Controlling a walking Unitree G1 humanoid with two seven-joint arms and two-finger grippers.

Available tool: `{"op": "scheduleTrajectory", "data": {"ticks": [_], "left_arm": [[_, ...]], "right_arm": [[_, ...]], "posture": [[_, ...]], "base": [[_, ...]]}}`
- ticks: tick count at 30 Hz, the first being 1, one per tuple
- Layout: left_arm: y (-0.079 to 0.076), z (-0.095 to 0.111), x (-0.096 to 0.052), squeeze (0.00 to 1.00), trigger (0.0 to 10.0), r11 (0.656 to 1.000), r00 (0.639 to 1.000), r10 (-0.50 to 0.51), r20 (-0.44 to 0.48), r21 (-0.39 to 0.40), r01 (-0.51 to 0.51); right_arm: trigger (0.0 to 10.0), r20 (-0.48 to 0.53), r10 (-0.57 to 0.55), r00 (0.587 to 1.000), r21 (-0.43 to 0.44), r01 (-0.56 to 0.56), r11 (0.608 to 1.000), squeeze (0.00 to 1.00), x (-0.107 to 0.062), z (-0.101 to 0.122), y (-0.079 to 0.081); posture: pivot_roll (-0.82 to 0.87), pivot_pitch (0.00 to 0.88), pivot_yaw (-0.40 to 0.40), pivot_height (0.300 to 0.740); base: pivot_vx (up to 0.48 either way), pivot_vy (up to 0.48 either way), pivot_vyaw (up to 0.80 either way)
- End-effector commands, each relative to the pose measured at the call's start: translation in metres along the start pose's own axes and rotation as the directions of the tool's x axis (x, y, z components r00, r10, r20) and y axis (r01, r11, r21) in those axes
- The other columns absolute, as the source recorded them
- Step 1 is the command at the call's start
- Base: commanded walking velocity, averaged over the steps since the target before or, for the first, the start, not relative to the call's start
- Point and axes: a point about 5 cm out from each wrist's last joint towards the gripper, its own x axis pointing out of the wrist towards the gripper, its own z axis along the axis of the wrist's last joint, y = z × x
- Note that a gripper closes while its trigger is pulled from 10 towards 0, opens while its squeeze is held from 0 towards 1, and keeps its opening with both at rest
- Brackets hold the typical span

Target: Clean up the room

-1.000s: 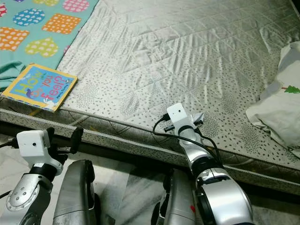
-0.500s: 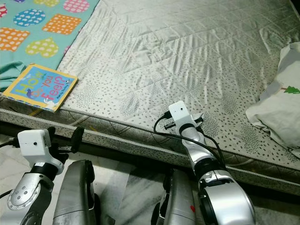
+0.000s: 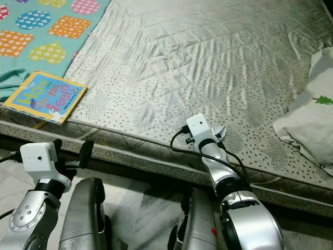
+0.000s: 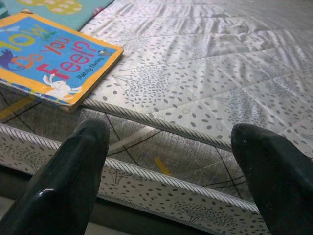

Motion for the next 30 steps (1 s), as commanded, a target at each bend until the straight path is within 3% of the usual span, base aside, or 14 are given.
{"op": "scheduleTrajectory", "data": {"ticks": [1,8,9,10,20,21,22,24,30], "left_arm": [[0.002,-0.004,-0.002,0.0,10.0,1.0,1.0,0.01,-0.015,0.004,-0.009],[0.003,-0.003,-0.002,0.0,10.0,1.0,1.0,0.01,-0.015,0.007,-0.01],[0.003,-0.003,-0.002,0.0,10.0,1.0,1.0,0.01,-0.015,0.007,-0.01],[0.003,-0.003,-0.002,0.0,10.0,1.0,1.0,0.009,-0.015,0.007,-0.009],[0.003,-0.003,-0.001,0.0,10.0,1.0,1.0,0.006,-0.016,0.007,-0.006],[0.003,-0.003,-0.001,0.0,10.0,1.0,1.0,0.007,-0.016,0.008,-0.006],[0.003,-0.003,-0.001,0.0,10.0,1.0,1.0,0.007,-0.017,0.008,-0.007],[0.003,-0.003,-0.001,0.0,10.0,1.0,1.0,0.008,-0.017,0.009,-0.008],[0.004,-0.003,-0.001,0.0,10.0,1.0,1.0,0.012,-0.018,0.011,-0.012]], "right_arm": [[10.0,-0.037,-0.027,0.999,-0.016,0.027,1.0,1.0,-0.001,-0.007,-0.008],[10.0,-0.099,-0.054,0.994,-0.029,0.051,0.998,1.0,-0.004,-0.019,-0.02],[10.0,-0.112,-0.047,0.993,-0.036,0.043,0.998,0.69,-0.005,-0.022,-0.019],[10.0,-0.128,-0.04,0.991,-0.041,0.035,0.999,0.02,-0.006,-0.025,-0.019],[10.0,-0.274,0.022,0.961,-0.063,-0.041,0.997,0.0,-0.017,-0.057,-0.012],[5.8,-0.283,0.025,0.959,-0.063,-0.044,0.997,0.0,-0.018,-0.059,-0.012],[3.0,-0.294,0.025,0.955,-0.066,-0.046,0.997,0.0,-0.019,-0.062,-0.012],[0.0,-0.302,0.023,0.953,-0.068,-0.046,0.997,0.0,-0.02,-0.064,-0.013],[0.0,-0.31,0.028,0.95,-0.069,-0.052,0.996,0.0,-0.021,-0.065,-0.011]], "posture": [[0.11,0.212,-0.103,0.535],[0.11,0.214,-0.099,0.535],[0.11,0.214,-0.098,0.535],[0.11,0.214,-0.098,0.535],[0.11,0.215,-0.097,0.535],[0.11,0.215,-0.096,0.535],[0.11,0.216,-0.097,0.535],[0.11,0.216,-0.097,0.535],[0.12,0.215,-0.097,0.535]], "base": [[0.0,0.0,0.0],[0.0,0.0,0.0],[0.0,0.0,0.0],[0.0,0.0,0.0],[0.0,0.0,0.0],[0.0,0.0,0.0],[0.0,0.0,0.0],[0.0,0.0,0.0],[0.0,0.0,0.0]]}}
